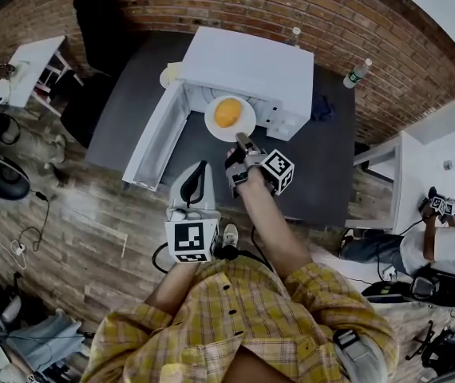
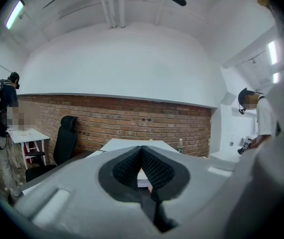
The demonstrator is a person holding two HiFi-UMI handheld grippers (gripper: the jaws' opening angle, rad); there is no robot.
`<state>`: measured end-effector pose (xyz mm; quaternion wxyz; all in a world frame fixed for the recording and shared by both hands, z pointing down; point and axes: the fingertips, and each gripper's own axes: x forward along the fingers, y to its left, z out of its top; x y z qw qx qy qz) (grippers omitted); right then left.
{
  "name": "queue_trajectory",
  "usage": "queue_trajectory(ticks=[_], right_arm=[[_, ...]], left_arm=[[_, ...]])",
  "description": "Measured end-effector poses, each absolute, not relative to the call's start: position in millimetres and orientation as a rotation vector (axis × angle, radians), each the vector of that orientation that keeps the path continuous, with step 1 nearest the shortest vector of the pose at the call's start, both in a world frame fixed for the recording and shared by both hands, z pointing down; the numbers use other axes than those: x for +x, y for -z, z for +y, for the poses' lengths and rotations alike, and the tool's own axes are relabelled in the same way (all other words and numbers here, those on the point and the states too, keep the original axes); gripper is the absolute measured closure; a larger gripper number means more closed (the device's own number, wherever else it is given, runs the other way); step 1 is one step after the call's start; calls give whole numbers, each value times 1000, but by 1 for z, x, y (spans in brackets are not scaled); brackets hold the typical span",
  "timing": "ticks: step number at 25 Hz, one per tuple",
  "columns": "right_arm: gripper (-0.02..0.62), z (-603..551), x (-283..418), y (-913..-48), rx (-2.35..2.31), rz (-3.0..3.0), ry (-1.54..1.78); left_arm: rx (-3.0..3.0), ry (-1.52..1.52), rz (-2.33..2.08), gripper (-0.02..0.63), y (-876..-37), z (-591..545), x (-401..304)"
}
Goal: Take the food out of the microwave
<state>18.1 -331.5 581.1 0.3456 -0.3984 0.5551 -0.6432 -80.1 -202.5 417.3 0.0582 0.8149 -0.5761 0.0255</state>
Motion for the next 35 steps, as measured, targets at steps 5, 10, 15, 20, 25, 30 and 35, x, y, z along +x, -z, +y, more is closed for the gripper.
queue_trajectory(ticks=[5,10,15,20,25,30,35], right_arm=[[577,-307,18,-548,-981,1461,1643],[577,-287,24,-521,-974,1475,1608],[575,-266,23,-497,-911,1476,1588],[575,-247,20,-481,-895,1477,1589],[575,-237,25,-467,-923,1501,1558],[575,-229,27,-465,-934,1502,1569],[575,-223,26,-455,-917,1501,1565]], left_arm=[[2498,-59,-1744,606,-408,-194,-76],[2527,-43,-1752,606,-396,-188,-71],[2552,-20,-1750,606,-391,-182,-65],[2562,-16,-1751,606,-385,-178,-65],[2572,1,-1755,606,-382,-175,-63],[2577,5,-1752,606,-380,-175,-62],[2586,7,-1754,606,-376,-178,-63]])
